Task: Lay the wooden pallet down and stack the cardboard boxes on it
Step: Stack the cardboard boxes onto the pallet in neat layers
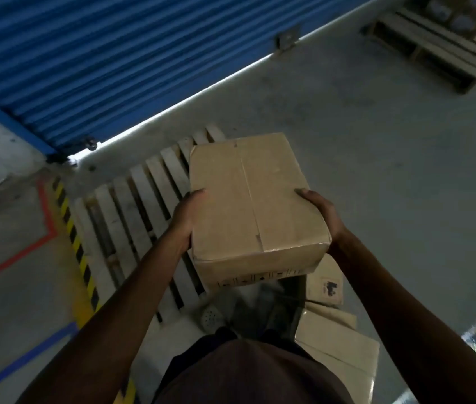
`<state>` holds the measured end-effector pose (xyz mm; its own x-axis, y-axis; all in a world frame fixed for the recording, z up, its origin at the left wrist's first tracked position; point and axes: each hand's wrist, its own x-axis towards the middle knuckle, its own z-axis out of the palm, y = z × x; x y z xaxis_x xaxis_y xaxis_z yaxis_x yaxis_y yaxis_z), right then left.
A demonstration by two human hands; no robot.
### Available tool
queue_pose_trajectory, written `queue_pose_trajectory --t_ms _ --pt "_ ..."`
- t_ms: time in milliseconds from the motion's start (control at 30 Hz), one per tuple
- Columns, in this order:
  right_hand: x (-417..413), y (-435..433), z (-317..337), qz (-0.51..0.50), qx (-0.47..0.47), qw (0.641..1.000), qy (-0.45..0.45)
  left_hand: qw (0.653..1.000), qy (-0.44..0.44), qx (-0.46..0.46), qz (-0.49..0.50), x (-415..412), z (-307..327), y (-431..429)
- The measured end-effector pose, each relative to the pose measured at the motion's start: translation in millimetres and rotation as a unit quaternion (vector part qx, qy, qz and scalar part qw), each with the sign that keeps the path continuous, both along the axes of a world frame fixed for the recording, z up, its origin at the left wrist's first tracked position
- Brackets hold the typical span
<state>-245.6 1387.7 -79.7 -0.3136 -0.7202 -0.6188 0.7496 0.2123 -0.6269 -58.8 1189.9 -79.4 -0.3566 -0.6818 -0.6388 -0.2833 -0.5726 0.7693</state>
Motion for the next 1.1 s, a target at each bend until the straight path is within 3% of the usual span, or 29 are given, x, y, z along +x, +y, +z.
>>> queue_pose_trajectory --t_ms 267,567,900,1100 --pt "68 -91 0 0.09 -0.002 0.996 0.023 0.995 -0.036 0.018 0.088 100 -25 -70" --pt "170 -196 -12 0.138 0.018 0.989 0.052 0.993 0.003 0.045 0.112 218 -23 -141" --pt "211 -276 -17 0.209 0.018 0.969 0.13 0.99 0.025 -0.006 0.142 282 -34 -199" --pt "220 -320 -22 0.189 0.022 0.976 0.108 0.983 0.042 -0.042 0.172 293 -25 -228"
